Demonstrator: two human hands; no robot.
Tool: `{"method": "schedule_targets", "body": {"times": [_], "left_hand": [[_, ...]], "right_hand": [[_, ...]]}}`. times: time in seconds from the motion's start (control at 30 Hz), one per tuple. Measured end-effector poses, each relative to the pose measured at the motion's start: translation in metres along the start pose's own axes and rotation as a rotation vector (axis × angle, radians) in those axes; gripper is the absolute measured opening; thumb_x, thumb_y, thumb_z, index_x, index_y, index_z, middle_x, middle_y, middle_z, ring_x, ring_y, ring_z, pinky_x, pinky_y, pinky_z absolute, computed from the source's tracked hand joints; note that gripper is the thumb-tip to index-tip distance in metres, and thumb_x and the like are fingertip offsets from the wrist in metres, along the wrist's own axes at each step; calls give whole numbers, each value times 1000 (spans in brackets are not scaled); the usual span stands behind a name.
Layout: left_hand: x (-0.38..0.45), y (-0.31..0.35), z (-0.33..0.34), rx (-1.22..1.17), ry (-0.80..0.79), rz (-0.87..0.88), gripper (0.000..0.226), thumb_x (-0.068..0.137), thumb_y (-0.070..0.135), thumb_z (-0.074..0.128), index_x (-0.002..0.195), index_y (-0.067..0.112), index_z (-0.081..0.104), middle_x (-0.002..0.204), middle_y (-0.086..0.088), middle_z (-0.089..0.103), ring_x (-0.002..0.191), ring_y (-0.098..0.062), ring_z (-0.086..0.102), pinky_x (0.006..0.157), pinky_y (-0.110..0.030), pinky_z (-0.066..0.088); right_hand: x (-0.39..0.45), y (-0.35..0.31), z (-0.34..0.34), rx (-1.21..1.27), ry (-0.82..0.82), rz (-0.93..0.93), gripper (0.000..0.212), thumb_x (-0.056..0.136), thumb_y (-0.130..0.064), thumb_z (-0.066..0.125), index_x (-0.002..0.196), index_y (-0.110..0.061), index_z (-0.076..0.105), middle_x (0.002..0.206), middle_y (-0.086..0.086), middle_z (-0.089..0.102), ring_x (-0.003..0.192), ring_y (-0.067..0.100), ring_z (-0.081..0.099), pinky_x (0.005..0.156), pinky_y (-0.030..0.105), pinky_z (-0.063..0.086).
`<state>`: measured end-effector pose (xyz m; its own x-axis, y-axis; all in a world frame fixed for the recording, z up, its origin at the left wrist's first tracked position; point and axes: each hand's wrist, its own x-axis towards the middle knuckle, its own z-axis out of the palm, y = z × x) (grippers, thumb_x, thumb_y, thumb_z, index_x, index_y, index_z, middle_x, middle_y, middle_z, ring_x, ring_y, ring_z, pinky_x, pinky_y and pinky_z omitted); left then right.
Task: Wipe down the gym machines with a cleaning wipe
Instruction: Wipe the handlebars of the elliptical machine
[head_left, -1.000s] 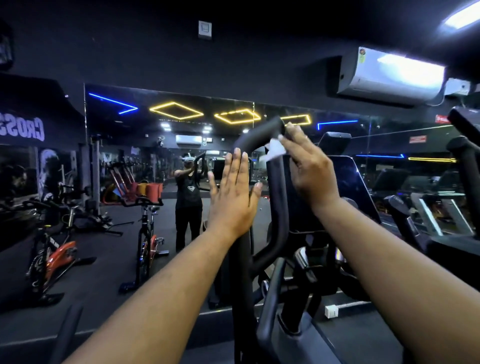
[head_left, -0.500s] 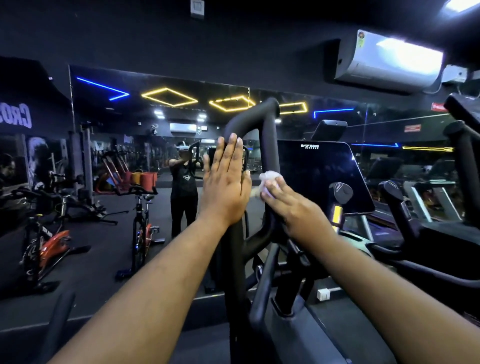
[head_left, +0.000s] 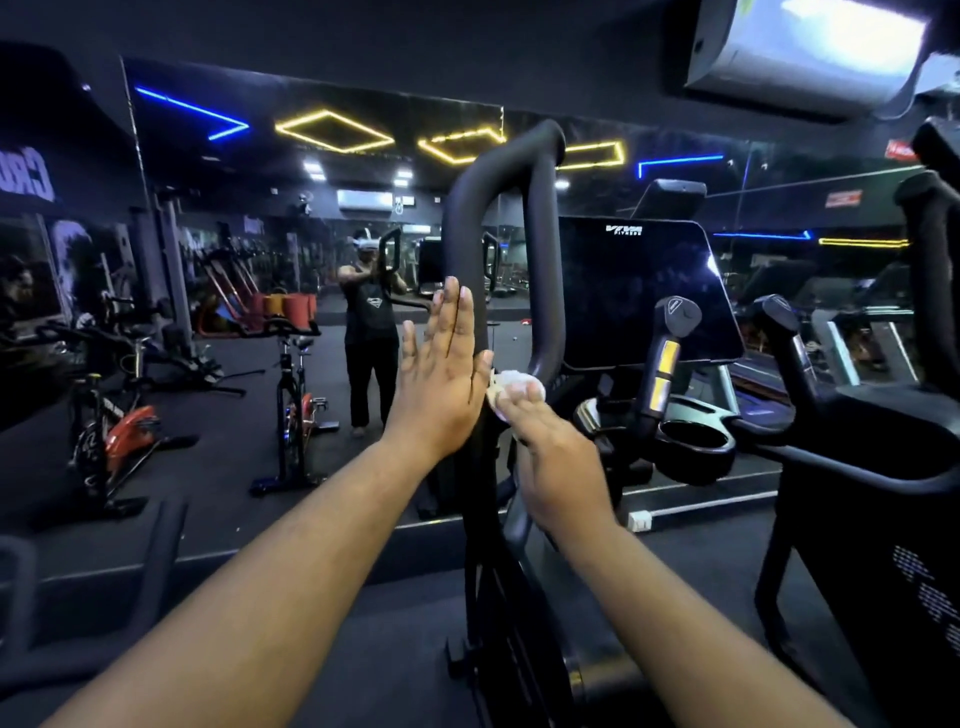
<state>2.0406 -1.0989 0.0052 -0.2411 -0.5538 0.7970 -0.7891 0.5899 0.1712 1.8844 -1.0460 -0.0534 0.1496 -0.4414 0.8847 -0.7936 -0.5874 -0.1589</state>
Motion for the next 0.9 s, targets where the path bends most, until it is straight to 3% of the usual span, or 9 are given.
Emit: {"method": "schedule_targets", "body": {"times": [0.17,0.27,0.37,0.5,0.67,0.8,0.9], "left_hand": [[-9,3,-10,-42,-111,-11,71,108,40,27,159,22,-19,165,9,-31,152,-6,-25,126,-46,-12],[-16,1,-18,-66,-178,3,72,110,34,31,159,25,-20,163,12,-33,152,-6,-25,126,-42,-14],[-22,-8,-25,-108,-217,37,68,111,32,32,160,27,-15,165,14,-28,152,-2,-22,126,-43,-13],[-20,-22,-34,-239,-191,14,64,109,35,32,162,27,-2,167,16,-14,152,3,-15,127,-45,-8],[-20,-27,-35,-229,-213,-12,66,105,44,28,161,29,-2,168,16,-11,152,3,-13,128,-41,-8],[-13,-26,-38,-218,-221,-39,61,110,41,30,162,28,1,168,17,-7,152,5,-8,128,-41,-4],[-16,-25,-41,-133,-253,-18,62,110,39,29,161,29,-4,168,16,-10,152,4,-10,128,-42,-5]], "right_hand": [[-30,-15,24,169,-63,8,51,99,6,42,149,-2,45,159,10,38,151,21,30,124,31,24],[-57,-12,31,138,-79,18,57,98,2,31,155,-2,33,163,11,28,153,19,24,123,30,26],[-68,-12,37,48,-86,-30,60,96,-1,30,156,-1,26,165,13,23,155,22,19,125,42,23],[-42,-13,38,-42,-110,-116,60,97,-7,34,156,-1,27,165,17,25,156,26,16,127,46,13],[-14,-16,37,-191,-108,-192,61,96,-13,37,156,-4,31,165,13,25,155,27,17,125,46,14],[25,-23,32,-276,-109,-216,58,94,-12,34,150,0,41,161,17,33,152,32,25,123,50,25],[10,-20,32,-280,-86,-263,57,93,-5,39,149,1,44,159,19,35,152,33,26,122,46,29]]}}
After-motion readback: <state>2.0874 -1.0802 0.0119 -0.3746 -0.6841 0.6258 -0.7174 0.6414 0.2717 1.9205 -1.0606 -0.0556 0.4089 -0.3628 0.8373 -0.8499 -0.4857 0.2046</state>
